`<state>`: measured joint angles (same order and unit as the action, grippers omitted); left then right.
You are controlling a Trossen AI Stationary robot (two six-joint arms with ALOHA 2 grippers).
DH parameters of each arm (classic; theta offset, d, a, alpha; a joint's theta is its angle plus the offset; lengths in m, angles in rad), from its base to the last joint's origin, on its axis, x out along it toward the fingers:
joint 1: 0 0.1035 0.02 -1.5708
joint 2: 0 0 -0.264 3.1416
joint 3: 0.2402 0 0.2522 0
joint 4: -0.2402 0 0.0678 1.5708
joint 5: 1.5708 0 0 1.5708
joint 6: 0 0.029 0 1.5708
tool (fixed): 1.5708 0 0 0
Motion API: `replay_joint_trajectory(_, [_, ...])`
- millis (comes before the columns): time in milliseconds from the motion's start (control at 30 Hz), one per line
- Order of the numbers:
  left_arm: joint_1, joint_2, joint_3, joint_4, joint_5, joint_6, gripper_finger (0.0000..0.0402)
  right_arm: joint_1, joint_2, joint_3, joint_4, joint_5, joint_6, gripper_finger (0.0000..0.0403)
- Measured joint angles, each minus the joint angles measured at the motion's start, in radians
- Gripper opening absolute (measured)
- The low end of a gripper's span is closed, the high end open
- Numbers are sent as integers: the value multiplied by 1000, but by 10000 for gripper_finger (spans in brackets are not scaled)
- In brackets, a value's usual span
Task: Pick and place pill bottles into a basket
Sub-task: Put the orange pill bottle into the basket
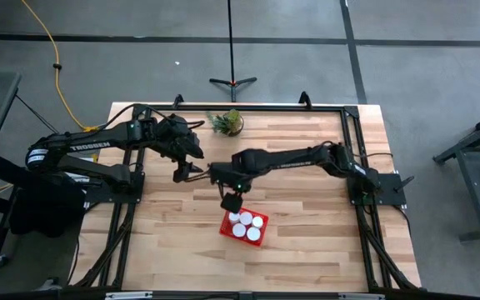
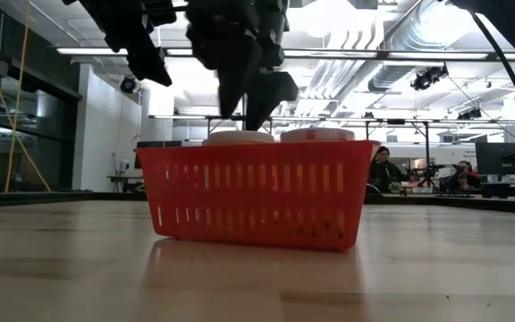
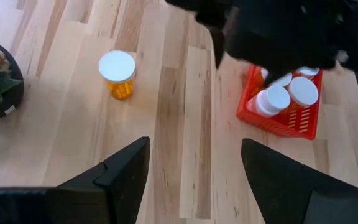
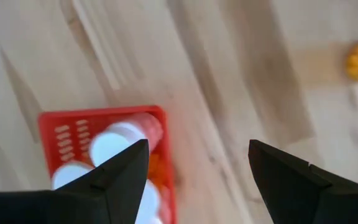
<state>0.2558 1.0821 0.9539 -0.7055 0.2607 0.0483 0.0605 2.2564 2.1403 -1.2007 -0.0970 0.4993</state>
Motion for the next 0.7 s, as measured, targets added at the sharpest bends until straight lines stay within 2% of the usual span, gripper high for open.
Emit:
replay_joint_trajectory(400, [1,0,0,-31,-6,-2,287,-68,-89,0,-119,46,-171,266])
replay_joint_trajectory(700, [126,-56,0,-29,30,-37,287,-104,-195,0,-138,153,-274,266])
